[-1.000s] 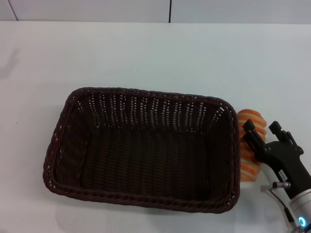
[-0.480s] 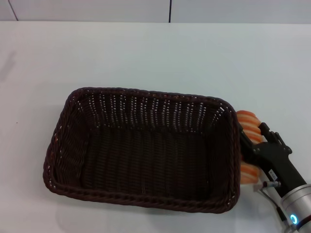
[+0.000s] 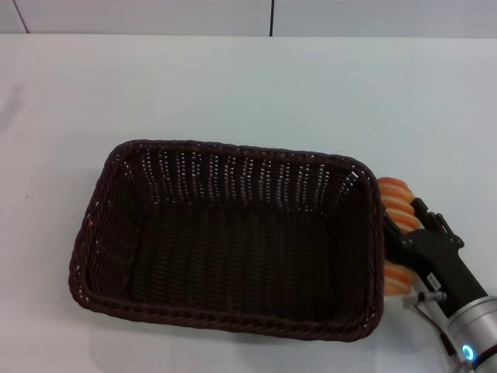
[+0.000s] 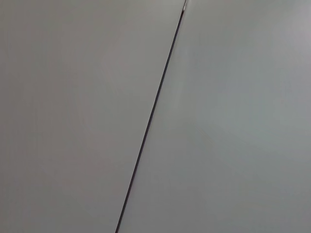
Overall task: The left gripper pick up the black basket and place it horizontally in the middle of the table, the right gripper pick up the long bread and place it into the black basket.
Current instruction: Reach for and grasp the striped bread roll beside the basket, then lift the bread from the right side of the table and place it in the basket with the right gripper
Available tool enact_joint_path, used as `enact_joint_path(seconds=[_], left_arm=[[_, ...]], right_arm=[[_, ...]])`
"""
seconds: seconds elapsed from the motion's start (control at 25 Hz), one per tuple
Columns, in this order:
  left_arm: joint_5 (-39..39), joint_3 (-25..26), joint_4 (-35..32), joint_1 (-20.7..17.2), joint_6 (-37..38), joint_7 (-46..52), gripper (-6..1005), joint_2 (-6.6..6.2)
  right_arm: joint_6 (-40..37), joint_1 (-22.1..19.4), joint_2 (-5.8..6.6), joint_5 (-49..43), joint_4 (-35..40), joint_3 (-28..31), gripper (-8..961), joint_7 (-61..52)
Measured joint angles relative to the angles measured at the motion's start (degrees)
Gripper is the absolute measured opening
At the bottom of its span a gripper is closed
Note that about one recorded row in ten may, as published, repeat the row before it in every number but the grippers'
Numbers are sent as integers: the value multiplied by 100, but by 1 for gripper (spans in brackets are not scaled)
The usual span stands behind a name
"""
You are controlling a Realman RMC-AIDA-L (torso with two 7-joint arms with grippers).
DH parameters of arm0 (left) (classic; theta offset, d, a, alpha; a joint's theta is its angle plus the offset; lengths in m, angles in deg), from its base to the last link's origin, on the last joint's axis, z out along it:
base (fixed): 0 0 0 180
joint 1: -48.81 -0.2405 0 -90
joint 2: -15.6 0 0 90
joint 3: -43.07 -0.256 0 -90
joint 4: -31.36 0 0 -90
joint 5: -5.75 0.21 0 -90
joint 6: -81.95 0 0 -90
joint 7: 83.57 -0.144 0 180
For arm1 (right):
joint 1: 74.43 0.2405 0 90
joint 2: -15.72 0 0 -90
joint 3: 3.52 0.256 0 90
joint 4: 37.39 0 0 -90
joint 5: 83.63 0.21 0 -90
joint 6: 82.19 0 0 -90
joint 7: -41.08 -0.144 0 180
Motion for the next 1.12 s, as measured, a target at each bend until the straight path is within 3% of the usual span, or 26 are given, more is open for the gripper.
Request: enact_joint_path(seconds=[0.32, 0.64, 1.0, 1.12], left_arm=[[-131, 0, 19, -57, -134, 4, 767, 1], [-166, 85, 77, -110, -259, 77, 766, -2], [-167, 106, 81, -146, -270, 84, 767, 4], [-166, 97, 82, -146, -270, 92, 767, 4]], right_arm=[[10, -11, 7, -20, 12, -60, 746, -64], [-374, -93, 31, -22, 12, -137, 606, -110], [-3083, -531, 222, -113, 104, -212, 530, -213], [-3403, -462, 232, -311, 87, -278, 504, -371]])
